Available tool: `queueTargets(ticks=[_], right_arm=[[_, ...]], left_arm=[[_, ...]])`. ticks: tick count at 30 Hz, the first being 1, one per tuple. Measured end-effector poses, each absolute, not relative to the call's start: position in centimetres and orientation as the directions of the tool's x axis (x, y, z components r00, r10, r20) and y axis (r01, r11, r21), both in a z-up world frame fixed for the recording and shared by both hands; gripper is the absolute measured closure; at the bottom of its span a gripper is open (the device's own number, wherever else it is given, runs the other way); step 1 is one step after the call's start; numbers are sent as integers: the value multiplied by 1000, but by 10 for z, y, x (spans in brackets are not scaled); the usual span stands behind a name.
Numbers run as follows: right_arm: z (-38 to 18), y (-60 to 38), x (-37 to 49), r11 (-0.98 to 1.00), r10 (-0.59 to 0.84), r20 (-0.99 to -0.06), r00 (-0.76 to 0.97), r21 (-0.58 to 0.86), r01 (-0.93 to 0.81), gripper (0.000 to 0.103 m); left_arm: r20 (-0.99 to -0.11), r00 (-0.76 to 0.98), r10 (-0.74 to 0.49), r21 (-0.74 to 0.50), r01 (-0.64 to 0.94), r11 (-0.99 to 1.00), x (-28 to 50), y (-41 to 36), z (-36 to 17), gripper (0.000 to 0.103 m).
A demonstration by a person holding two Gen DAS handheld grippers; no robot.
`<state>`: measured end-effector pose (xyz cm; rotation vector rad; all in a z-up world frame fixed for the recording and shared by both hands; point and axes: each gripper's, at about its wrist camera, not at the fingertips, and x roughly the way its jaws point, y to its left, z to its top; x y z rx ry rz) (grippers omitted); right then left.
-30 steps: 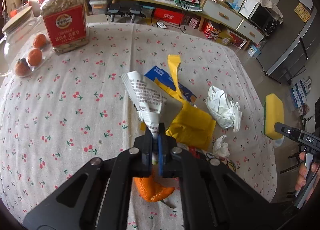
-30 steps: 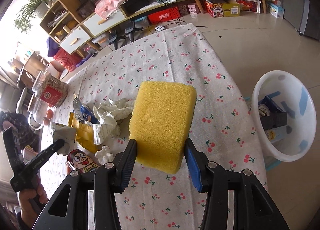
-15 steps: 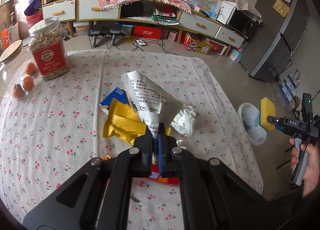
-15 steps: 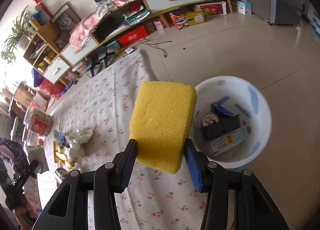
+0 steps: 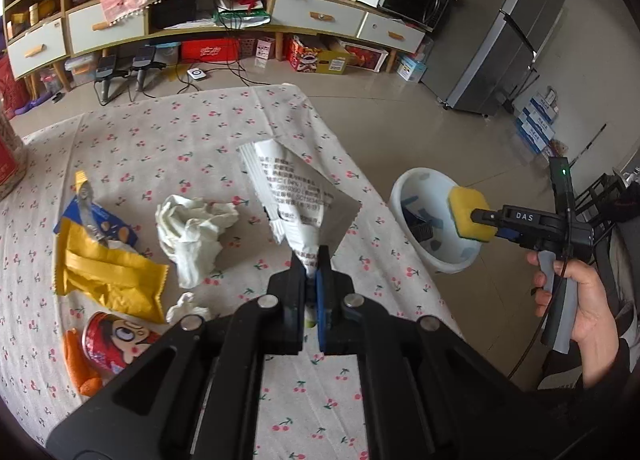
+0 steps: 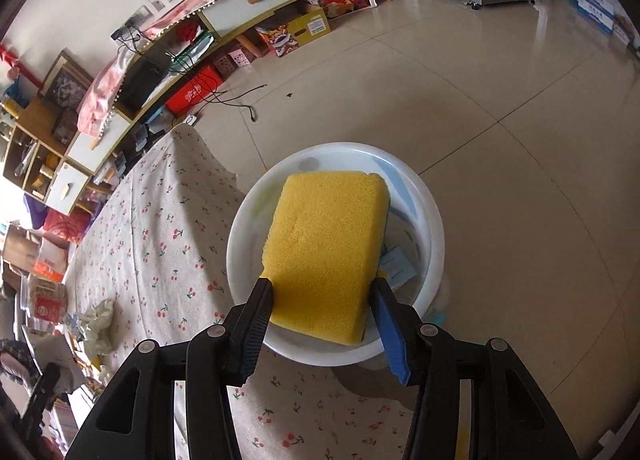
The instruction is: Collect trash
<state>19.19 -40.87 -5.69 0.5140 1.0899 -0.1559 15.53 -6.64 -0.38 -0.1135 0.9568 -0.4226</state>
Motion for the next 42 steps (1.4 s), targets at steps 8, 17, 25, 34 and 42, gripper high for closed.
queueTargets(ticks=[8,17,25,34,42], right_arm=[[-53,-418,183,861,141,-868,476,345,375,39],[-32,-441,147,852,110,-848,519,349,389,35],[-25,-458,120,864,59,-843,535,312,396,34],[-29,-472,107,852,63,-841,538,326,409,34],[-27,-474,105,852,67,-835,546,333,405,34]], left_arm=[[-783,451,-428,-273,369,888,159,-109,-11,98],[-801,361,-478,-305,442,844,164,-174,-27,97],[-819,309,-484,-284,514,809,172,-240,-38,96],[-843,302,-445,-255,504,825,189,-276,-53,67],[-843,329,-426,-250,461,851,183,-254,-47,40]])
